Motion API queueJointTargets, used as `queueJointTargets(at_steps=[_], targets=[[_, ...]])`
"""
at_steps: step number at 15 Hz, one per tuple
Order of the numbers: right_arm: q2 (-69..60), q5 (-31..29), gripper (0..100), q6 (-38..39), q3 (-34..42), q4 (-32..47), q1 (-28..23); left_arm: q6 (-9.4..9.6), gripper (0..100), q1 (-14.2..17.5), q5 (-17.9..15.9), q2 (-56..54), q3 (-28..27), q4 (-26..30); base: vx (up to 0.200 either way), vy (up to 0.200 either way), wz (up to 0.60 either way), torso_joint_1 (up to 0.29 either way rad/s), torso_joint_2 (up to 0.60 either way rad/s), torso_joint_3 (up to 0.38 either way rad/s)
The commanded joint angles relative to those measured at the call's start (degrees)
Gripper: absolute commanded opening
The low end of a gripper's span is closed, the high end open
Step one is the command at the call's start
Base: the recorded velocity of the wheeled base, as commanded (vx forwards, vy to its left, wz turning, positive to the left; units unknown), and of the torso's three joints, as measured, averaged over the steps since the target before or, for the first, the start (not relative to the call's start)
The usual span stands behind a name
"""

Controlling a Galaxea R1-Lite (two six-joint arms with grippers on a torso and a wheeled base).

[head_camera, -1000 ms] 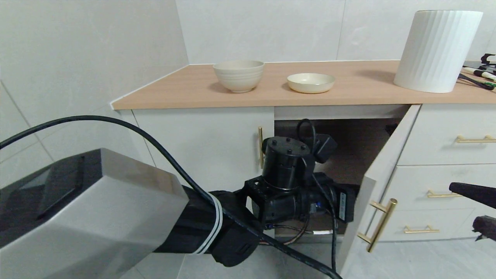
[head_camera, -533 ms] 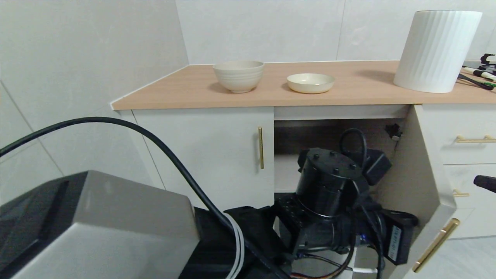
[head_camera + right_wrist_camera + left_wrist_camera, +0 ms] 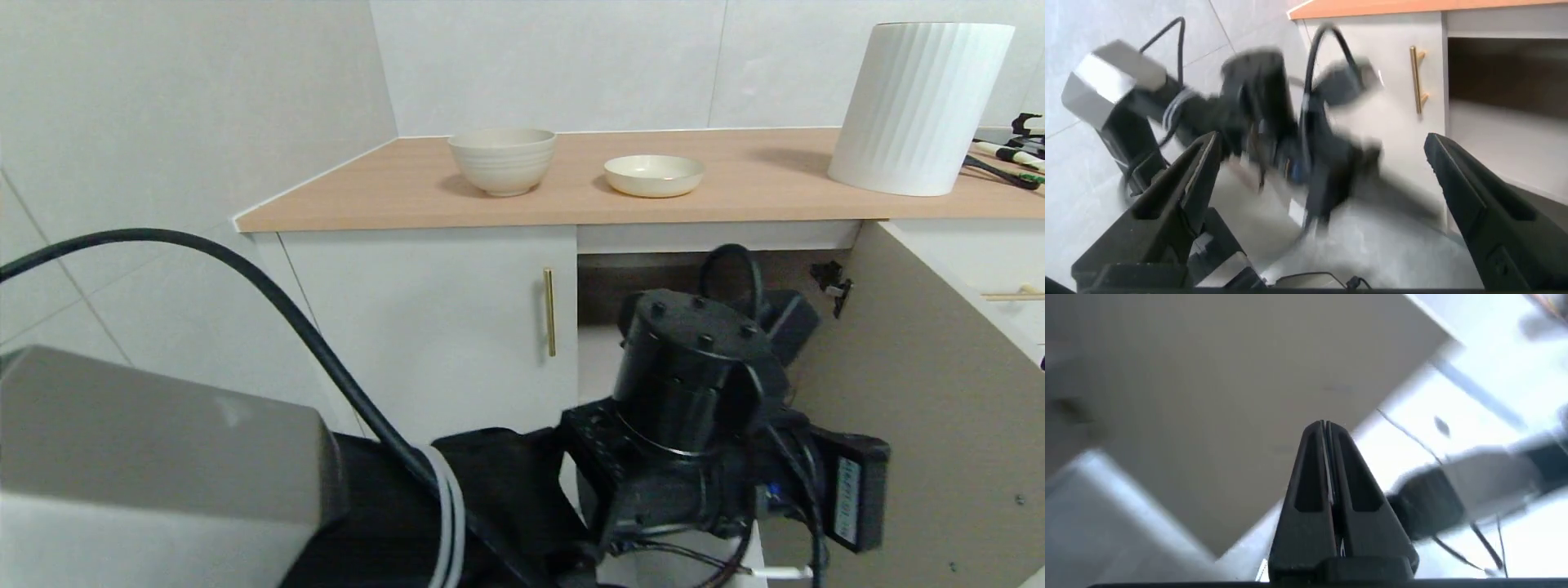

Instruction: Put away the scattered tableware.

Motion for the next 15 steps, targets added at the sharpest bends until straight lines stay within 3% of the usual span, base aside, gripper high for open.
queueJointTargets(at_steps=[1, 2, 3, 5, 6, 7, 8, 9, 11, 12, 15], targets=[[1.06, 0.01, 100, 0.03, 0.06, -0.05, -0.13, -0.38, 0, 4.3, 0.45, -4.83, 3.19, -0.07, 0.0, 0.0, 0.0, 0.0, 0.0, 0.0], [3.08, 0.01, 100, 0.03, -0.11, -0.05, -0.04, -0.38, 0, 8.26, 1.33, -8.52, 7.24, -0.07, 0.0, 0.0, 0.0, 0.0, 0.0, 0.0], [3.88, 0.01, 100, 0.03, -0.29, -0.14, -0.13, -0.38, 0, 9.58, 1.33, -9.57, 8.47, -0.07, 0.0, 0.0, 0.0, 0.0, 0.0, 0.0], [15.39, -0.07, 100, -0.58, -4.33, -0.23, -0.13, -0.12, 0, 20.04, 1.24, -18.18, 16.47, -0.07, 0.0, 0.0, 0.0, 0.0, 0.0, 0.0], [20.22, -0.16, 100, -1.64, -6.62, -0.32, -0.57, 0.06, 0, 23.46, 1.06, -21.7, 19.45, -0.07, 0.0, 0.0, 0.0, 0.0, 0.0, 0.0], [24.53, -0.6, 100, -1.9, -9.25, -0.49, -2.24, 0.23, 0, 26.28, 0.98, -24.69, 22.09, 0.02, 0.0, 0.0, 0.0, 0.0, 0.0, 0.0], [24.53, -0.6, 100, -1.9, -9.25, -0.49, -2.24, 0.23, 0, 26.28, 0.98, -24.69, 22.09, 0.02, 0.0, 0.0, 0.0, 0.0, 0.0, 0.0], [30.86, -1.13, 100, -2.25, -13.91, -0.49, -2.77, 2.96, 0, 30.58, 0.89, -29.17, 27.36, 0.02, 0.0, 0.0, 0.0, 0.0, 0.0, 0.0], [34.9, -1.3, 100, -4.45, -16.46, -0.4, -2.86, 8.32, 0, 31.81, 0.98, -30.49, 31.85, -0.07, 0.0, 0.0, 0.0, 0.0, 0.0, 0.0], [36.13, -1.39, 100, -4.63, -17.34, -0.4, -2.86, 9.64, 100, 31.81, 1.06, -30.93, 32.55, -0.07, 0.0, 0.0, 0.0, 0.0, 0.0, 0.0], [38.33, -6.14, 100, -4.8, -17.95, -0.58, -2.68, 12.45, 100, 33.75, 0.89, -31.98, 32.46, -0.07, 0.0, 0.0, 0.0, 0.0, 0.0, 0.0]])
